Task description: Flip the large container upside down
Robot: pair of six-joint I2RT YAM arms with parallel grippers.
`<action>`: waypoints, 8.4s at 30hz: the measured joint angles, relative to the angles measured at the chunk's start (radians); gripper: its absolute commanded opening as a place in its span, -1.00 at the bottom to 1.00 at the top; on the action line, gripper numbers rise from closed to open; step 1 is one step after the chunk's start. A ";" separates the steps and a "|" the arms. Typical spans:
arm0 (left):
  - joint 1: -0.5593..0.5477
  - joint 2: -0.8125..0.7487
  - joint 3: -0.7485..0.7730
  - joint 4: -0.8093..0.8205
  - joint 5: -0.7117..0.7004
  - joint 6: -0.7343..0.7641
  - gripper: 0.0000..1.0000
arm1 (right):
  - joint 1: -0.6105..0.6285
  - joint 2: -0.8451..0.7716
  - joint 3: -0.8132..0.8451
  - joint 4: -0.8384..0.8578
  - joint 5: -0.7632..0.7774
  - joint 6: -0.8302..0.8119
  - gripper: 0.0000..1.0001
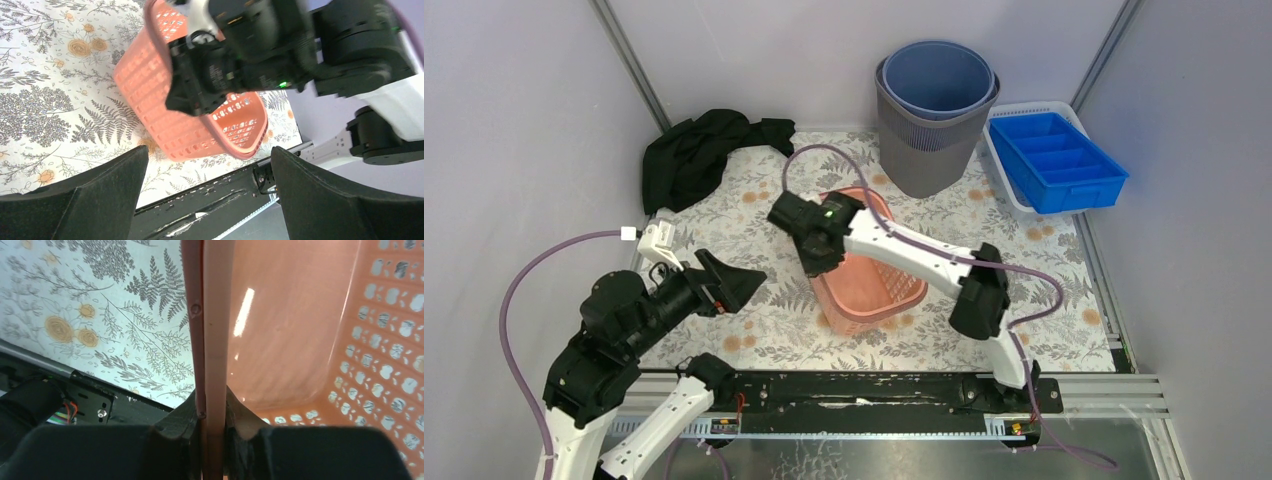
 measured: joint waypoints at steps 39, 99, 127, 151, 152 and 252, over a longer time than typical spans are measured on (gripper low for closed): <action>0.000 0.156 0.062 0.035 -0.030 -0.014 1.00 | -0.535 -0.631 -0.933 1.147 -0.977 0.428 -1.00; 0.000 0.108 0.032 0.123 -0.048 -0.031 1.00 | -0.385 0.001 -1.029 2.645 -0.748 1.245 -1.00; 0.000 0.119 0.032 0.122 -0.049 -0.031 1.00 | -0.418 0.086 -0.989 2.671 -0.696 1.182 -0.81; 0.000 0.162 0.025 0.124 -0.048 -0.031 1.00 | -0.507 0.100 -1.090 2.741 -0.794 1.175 -0.16; 0.000 0.163 0.024 0.125 -0.048 -0.031 1.00 | -0.511 0.100 -1.095 2.741 -0.797 1.175 -0.15; 0.000 0.176 -0.025 0.154 -0.036 -0.052 1.00 | -0.587 -0.060 -1.215 2.131 -0.944 0.751 0.01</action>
